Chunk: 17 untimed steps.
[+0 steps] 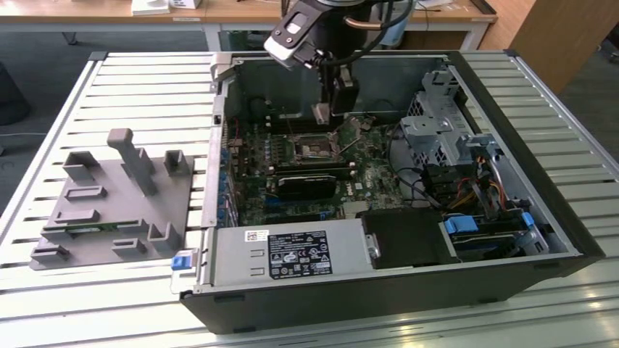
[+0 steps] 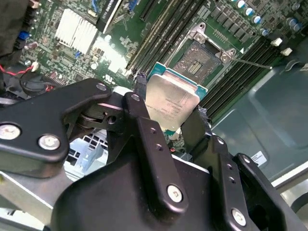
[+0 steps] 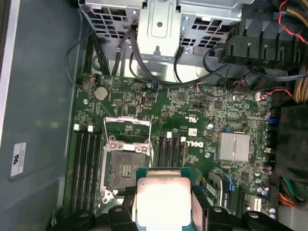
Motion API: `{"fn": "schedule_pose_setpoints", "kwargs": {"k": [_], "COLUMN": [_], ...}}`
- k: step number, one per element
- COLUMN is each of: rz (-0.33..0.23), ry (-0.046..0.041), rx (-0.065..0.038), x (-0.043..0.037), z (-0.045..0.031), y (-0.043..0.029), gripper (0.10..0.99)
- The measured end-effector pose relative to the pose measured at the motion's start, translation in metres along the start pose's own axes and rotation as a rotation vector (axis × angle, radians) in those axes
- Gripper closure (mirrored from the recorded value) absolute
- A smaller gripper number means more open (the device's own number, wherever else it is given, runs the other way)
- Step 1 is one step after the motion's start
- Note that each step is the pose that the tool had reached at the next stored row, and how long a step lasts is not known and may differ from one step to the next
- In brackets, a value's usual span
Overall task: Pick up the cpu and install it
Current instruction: 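Place the cpu into insertion slot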
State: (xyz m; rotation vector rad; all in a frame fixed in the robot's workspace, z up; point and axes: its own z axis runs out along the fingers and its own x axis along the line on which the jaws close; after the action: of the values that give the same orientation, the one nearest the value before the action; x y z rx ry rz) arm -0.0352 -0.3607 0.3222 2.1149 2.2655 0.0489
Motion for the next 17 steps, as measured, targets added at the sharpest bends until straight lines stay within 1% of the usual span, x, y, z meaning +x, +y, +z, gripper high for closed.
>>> {"fn": "schedule_pose_setpoints", "kwargs": {"k": [3,10,11,13,14,17], "rz": [0.01,0.01,0.011,0.022,0.029,0.03], "ry": [-0.0005,-0.0006,-0.0013,-0.0051,-0.0062,-0.0065], "rx": [0.0,0.0,0.0,0.0,0.001,0.001], "x": [0.0019,0.0022,0.0027,0.0031,0.0033,0.0071], "z": [0.0052,0.0144,0.0157,0.0184,0.0215,0.0269], "y": [-0.0001,-0.0006,-0.0007,-0.0007,-0.001,-0.001], "gripper": [0.545,0.545,0.545,0.545,0.545,0.545]}}
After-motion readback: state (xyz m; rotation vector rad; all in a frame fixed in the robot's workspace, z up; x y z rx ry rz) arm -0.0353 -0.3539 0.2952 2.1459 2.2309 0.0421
